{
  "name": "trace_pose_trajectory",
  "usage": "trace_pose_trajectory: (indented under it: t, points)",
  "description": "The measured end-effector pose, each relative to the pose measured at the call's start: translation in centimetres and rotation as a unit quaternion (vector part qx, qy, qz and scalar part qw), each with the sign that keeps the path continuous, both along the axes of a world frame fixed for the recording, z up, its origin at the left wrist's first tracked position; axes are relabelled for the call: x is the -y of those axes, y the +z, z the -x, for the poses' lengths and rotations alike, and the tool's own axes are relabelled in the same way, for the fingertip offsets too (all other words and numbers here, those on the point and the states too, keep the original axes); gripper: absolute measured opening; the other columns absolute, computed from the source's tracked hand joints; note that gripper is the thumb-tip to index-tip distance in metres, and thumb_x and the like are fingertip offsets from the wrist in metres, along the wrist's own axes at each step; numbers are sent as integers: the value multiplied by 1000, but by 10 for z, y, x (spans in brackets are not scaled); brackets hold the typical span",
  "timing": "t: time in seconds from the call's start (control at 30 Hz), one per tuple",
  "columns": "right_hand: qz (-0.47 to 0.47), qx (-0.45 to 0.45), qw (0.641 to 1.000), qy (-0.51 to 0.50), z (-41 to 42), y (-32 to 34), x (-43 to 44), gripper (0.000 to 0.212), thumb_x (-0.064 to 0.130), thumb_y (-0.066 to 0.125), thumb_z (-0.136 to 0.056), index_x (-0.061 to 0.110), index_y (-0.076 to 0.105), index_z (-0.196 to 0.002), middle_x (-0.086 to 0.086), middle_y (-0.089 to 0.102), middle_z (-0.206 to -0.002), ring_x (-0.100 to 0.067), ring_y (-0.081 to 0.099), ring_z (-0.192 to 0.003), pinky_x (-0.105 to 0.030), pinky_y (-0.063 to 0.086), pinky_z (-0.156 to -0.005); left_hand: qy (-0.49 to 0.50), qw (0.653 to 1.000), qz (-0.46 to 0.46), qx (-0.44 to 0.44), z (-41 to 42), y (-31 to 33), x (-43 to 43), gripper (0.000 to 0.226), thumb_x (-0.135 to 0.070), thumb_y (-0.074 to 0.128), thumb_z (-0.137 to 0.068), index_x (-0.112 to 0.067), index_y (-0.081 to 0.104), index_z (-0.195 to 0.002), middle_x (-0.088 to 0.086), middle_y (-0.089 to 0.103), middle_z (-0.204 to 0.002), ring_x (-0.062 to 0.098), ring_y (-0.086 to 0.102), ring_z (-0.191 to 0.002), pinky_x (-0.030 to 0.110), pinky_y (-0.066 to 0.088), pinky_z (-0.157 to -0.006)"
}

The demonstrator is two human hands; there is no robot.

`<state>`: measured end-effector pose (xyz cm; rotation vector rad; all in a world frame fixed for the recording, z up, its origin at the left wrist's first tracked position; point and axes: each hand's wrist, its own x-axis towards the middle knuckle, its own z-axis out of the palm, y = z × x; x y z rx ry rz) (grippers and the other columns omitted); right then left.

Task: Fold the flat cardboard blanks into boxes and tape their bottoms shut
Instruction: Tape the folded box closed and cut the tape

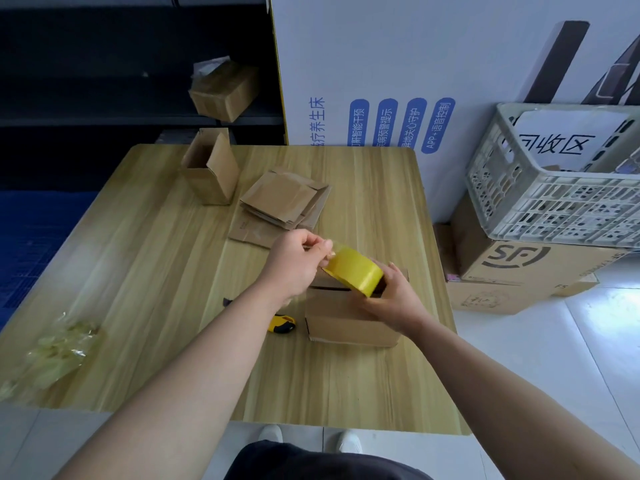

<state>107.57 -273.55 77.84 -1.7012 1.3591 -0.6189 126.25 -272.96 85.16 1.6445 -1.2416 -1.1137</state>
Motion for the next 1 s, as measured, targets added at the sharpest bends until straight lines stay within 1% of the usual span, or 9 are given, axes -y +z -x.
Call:
trace_pose_trajectory:
  t: [0.07,0.13,0.27,0.47,0.6,0.73,0.83,0.93,1.0]
  points:
    - [-25,72,996,-44,2,1,0,31,41,64,-72,27,62,-100,5,64,-96,-9,59,-92,-18,44,-78,70,988,-36,-134,1,-11,-2,17,-10,56,-96,-7,58,-79,5,65,-76,16,58,-69,27,53,-69]
    - [-31,130,988,-81,2,5,0,29,38,58,-79,12,61,-91,3,58,-78,-6,52,-69,-14,40,-61,131,957,-90,-244,3,-23,-4,17,-7,55,-96,-6,56,-79,6,62,-74,14,57,-66,24,53,-63]
    - [-36,112,988,-102,-2,1,-2,29,38,63,-88,9,56,-90,-12,63,-84,-14,54,-73,-28,45,-66,190,909,-145,-341,8,-47,-9,14,-5,52,-97,-7,56,-83,4,65,-69,13,59,-67,23,53,-60]
    - [8,-8,998,-58,-3,-8,-1,26,27,71,-73,22,48,-86,-1,58,-89,-21,54,-87,-35,47,-73,168,954,-94,-228,3,-55,-12,13,-9,55,-97,-9,57,-84,8,63,-78,14,61,-68,28,54,-68]
    - [-17,37,994,-103,-1,-4,1,17,25,58,-88,10,53,-94,-9,64,-91,-28,58,-88,-38,47,-75,216,972,-23,-90,-17,-52,-8,13,-16,57,-96,-12,58,-83,5,66,-73,21,64,-69,36,56,-77]
    - [-64,156,972,-166,4,6,2,31,36,60,-93,6,55,-99,1,71,-86,-10,64,-82,-28,47,-74,199,972,-48,-115,-7,-58,-9,14,-18,54,-98,-7,58,-89,4,66,-75,18,65,-68,36,57,-76]
    - [-54,164,974,-145,10,5,3,56,57,63,-82,2,56,-92,-22,61,-85,-15,54,-75,-33,42,-73,226,961,-86,-131,-6,-78,-14,16,-16,48,-100,-3,56,-93,5,62,-73,17,61,-63,34,56,-69]
    - [-40,127,983,-126,7,-3,3,37,43,67,-87,10,53,-77,-12,61,-78,-17,56,-79,-36,43,-74,244,948,-98,-177,-20,-89,-18,18,-16,44,-102,-3,53,-94,5,62,-71,15,59,-56,33,54,-63]
    - [-19,56,994,-91,2,-6,1,25,38,64,-89,16,57,-80,-6,66,-89,-17,60,-90,-33,45,-78,218,964,-74,-132,-16,-86,-22,17,-17,43,-101,-8,51,-89,5,63,-72,15,58,-58,33,54,-67]
